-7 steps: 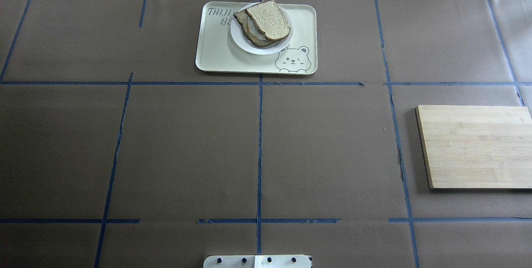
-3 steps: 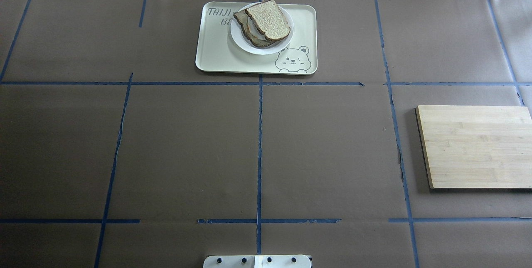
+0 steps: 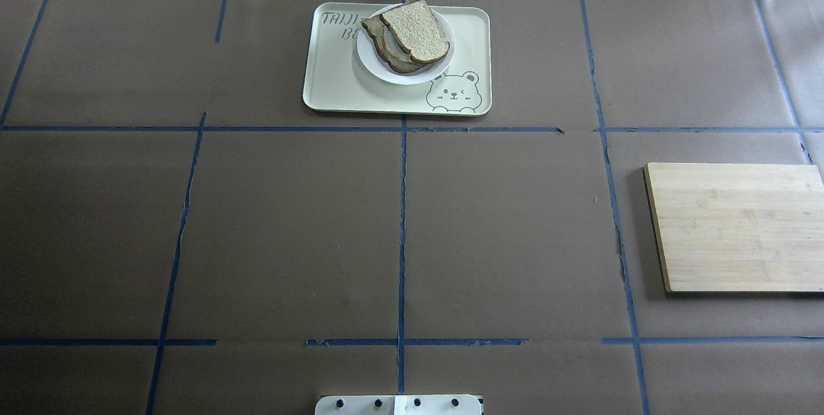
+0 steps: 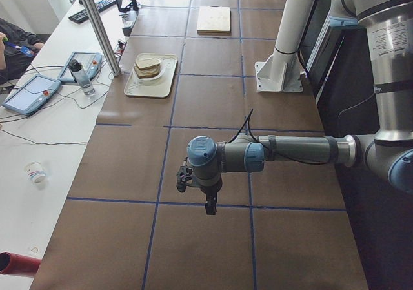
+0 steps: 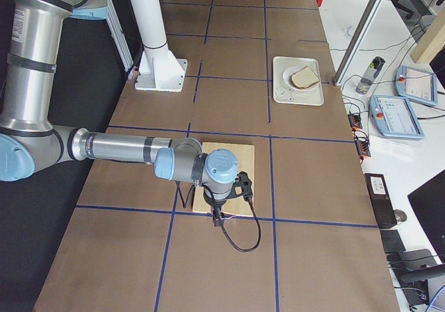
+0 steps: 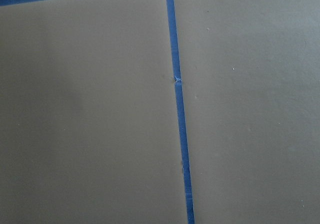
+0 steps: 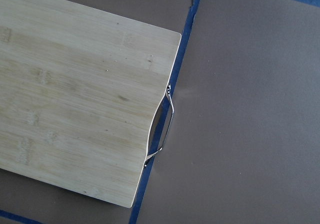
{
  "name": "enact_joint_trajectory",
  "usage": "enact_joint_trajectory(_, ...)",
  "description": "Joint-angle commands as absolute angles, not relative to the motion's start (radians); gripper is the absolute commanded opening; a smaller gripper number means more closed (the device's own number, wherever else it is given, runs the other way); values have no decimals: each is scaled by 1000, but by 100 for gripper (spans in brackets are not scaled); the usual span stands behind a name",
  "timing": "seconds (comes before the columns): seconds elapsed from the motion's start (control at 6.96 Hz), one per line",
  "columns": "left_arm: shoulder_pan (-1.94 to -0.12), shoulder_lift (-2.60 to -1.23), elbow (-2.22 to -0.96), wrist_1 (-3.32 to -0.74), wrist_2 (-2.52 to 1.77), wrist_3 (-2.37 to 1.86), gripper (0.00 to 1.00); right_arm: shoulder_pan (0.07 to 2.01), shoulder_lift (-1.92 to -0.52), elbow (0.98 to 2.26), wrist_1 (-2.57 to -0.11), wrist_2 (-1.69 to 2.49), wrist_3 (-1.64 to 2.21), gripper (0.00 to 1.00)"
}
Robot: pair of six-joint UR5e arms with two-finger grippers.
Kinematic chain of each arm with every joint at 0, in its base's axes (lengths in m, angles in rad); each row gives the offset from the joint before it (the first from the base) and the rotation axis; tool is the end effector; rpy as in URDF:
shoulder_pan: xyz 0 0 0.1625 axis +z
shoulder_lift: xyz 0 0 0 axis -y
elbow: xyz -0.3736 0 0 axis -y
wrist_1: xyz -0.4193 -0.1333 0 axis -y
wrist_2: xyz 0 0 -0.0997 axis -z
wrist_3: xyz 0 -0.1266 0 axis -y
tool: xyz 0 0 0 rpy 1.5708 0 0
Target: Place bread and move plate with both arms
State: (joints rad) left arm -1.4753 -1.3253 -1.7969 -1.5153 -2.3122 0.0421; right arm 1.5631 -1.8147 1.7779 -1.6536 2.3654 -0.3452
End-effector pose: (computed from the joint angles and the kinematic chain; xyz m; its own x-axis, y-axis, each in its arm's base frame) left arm -0.0075 -0.4235 0.6336 0.7343 0.0618 -0.6760 -0.1261 0.9909 -0.0464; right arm 0.0397 -0.4175 0.6404 0.6573 -0.2609 0.7071 0.2445 0.9612 0.1275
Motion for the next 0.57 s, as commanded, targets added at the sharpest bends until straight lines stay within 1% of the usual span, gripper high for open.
enact_joint_trajectory(0.0,-1474,-1328,-1793,-1516,-2312,41,100,1563,-1815,1778,-1654,2364,-345,100)
enact_joint_trajectory(0.43,-1474,-1333,-1792,-1516,-2312,43,100,1563,-1813,1778,-1654,2365,-345,100)
